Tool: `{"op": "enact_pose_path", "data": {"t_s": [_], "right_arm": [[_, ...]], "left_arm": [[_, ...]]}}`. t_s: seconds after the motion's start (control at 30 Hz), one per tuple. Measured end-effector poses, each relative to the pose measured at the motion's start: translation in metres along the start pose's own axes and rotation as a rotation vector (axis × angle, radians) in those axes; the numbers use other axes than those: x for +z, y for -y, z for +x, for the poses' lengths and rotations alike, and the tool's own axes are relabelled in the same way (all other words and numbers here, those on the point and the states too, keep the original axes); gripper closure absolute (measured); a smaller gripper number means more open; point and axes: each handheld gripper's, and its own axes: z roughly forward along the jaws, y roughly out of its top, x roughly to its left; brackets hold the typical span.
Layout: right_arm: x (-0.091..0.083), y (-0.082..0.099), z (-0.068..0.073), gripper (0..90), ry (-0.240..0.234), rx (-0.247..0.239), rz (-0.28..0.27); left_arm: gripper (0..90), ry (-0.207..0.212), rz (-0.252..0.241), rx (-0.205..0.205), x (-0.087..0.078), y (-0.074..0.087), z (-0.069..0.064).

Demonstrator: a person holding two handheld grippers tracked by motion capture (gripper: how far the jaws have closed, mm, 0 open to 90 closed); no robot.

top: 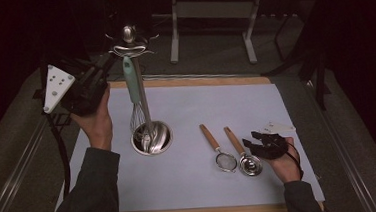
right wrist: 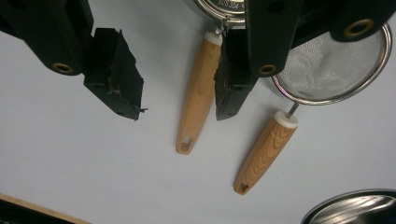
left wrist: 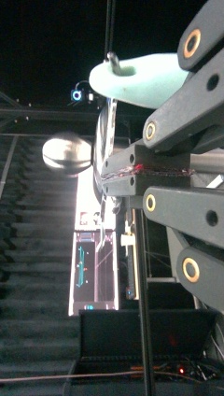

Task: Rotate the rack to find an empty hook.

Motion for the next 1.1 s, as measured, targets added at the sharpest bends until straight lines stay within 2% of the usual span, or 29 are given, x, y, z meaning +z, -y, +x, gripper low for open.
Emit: {"op": "enact_pose_path", "data": {"t_s": [0.13, 0.5, 0.8, 1.1], "right_arm": [[0.000, 0.001, -0.001, 50.9, 0.002, -0.002, 0.002], [0.000, 0.002, -0.001, 50.9, 0.005, -0.001, 0.005], [-0.001, 0.002, -0.002, 51.0, 0.006, 0.002, 0.002], [-0.002, 0.003, -0.003, 51.0, 0.006, 0.003, 0.003]], "left_arm": [[90.0, -0.021, 0.011, 0.002, 0.004, -0.001, 0.003], [90.0, -0.067, 0.032, -0.030, 0.017, -0.002, 0.008], [90.0, -0.068, 0.041, -0.043, 0.023, -0.003, 0.011], [90.0, -0.056, 0.060, -0.037, 0.025, -0.005, 0.014]]}}
